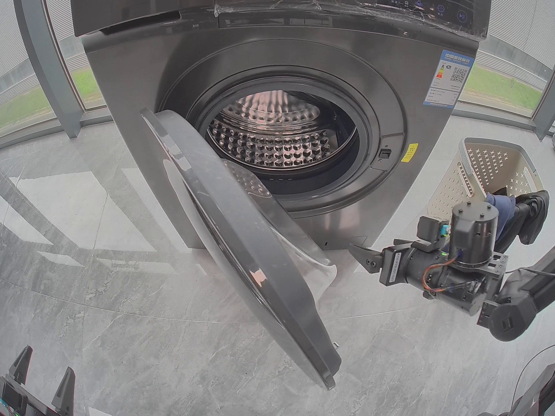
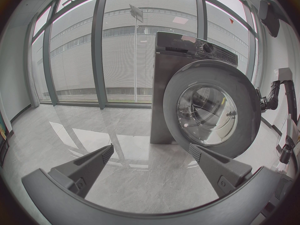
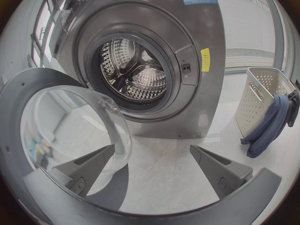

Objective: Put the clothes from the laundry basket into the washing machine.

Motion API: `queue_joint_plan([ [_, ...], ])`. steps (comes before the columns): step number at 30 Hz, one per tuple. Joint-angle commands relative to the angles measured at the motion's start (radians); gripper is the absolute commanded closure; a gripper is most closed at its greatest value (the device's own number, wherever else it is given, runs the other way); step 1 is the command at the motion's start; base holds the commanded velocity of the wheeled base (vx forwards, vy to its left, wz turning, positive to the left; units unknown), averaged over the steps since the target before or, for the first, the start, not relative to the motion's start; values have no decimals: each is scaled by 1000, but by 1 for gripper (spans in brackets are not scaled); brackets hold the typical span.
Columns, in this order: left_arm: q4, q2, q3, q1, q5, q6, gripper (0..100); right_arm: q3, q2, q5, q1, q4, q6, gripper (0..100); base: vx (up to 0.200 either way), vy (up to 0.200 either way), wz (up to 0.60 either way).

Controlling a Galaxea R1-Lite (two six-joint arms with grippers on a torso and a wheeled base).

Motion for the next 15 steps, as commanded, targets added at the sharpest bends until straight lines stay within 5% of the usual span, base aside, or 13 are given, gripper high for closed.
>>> queue_joint_plan([
  [1, 0, -18, 16, -1, 0, -1, 0, -84, 142, -4, -32, -7, -15, 0, 0, 0, 0],
  [15, 0, -18, 16, 0, 0, -3, 0, -50, 154, 7, 103, -21, -6, 0, 0, 0, 0],
])
